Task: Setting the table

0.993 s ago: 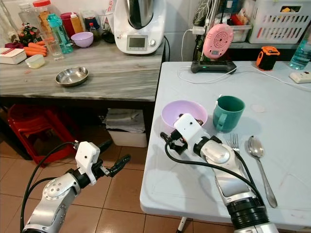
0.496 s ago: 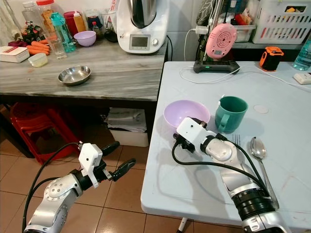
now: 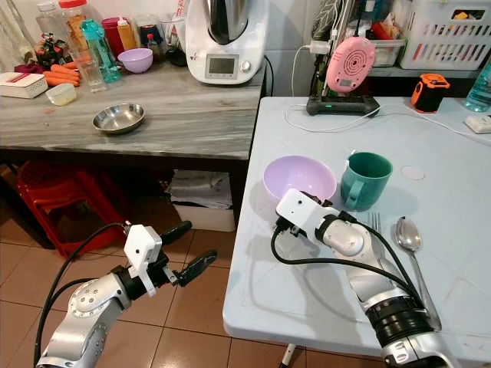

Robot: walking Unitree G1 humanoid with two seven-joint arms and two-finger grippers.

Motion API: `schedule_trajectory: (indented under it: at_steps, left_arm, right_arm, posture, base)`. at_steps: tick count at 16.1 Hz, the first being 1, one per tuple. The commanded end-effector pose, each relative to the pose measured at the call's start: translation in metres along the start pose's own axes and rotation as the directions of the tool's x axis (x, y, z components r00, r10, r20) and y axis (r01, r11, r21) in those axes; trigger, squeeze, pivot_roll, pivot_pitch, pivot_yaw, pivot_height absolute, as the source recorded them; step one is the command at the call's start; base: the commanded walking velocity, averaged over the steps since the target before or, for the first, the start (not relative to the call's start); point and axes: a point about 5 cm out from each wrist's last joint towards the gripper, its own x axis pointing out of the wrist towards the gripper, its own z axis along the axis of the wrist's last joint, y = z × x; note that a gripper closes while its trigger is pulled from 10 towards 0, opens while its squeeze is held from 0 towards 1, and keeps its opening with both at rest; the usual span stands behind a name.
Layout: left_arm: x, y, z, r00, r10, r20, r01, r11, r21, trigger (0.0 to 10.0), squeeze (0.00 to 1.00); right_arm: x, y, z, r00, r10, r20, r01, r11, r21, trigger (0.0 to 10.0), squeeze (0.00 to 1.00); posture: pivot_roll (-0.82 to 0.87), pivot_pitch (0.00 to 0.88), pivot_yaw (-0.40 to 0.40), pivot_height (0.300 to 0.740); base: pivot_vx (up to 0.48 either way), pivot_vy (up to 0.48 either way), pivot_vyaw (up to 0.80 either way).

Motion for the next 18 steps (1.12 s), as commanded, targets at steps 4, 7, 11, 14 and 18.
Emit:
schedule_trajectory:
  at_steps: [4,7,11,14,18]
  left_arm:
    - [-0.001,0.0,0.004,1.0,-0.013,-0.008,0.013,1.0,0.012,10.0,0.0]
    - [0.0,0.0,0.005,1.0,-0.012,-0.013,0.012,1.0,0.015,10.0,0.0]
    - [0.0,0.003,0.001,1.0,-0.011,-0.028,0.011,1.0,0.016,10.0,0.0]
    - [0.0,0.004,-0.003,0.999,-0.004,-0.038,0.004,1.0,0.01,10.0,0.0]
    - [0.0,0.004,-0.006,0.999,0.003,-0.044,-0.002,1.0,0.01,10.0,0.0]
  right_arm:
    - [0.002,-0.001,0.001,1.0,-0.005,0.007,0.006,1.0,-0.006,0.0,0.0]
    - [0.001,0.001,0.0,1.0,-0.006,0.008,0.006,1.0,0.003,0.0,0.0]
    - [0.003,0.003,0.0,1.0,-0.005,0.011,0.005,1.0,0.005,0.0,0.0]
    - [0.003,0.003,0.001,1.0,-0.006,0.016,0.006,1.0,0.004,0.0,0.0]
    - [0.004,0.001,0.004,0.999,-0.022,0.031,0.022,1.0,0.007,0.0,0.0]
  posture:
    - [-0.08,0.0,0.076,0.74]
    - [-0.08,0.0,0.076,0.74]
    - [-0.08,0.0,0.08,0.74]
    - [-0.07,0.0,0.076,0.74]
    - [-0.07,0.0,0.075,0.74]
  base:
    - [0.0,0.0,0.0]
    - [0.0,0.0,0.0]
    - [0.0,0.0,0.0]
    - [0.0,0.0,0.0]
    - [0.0,0.0,0.0]
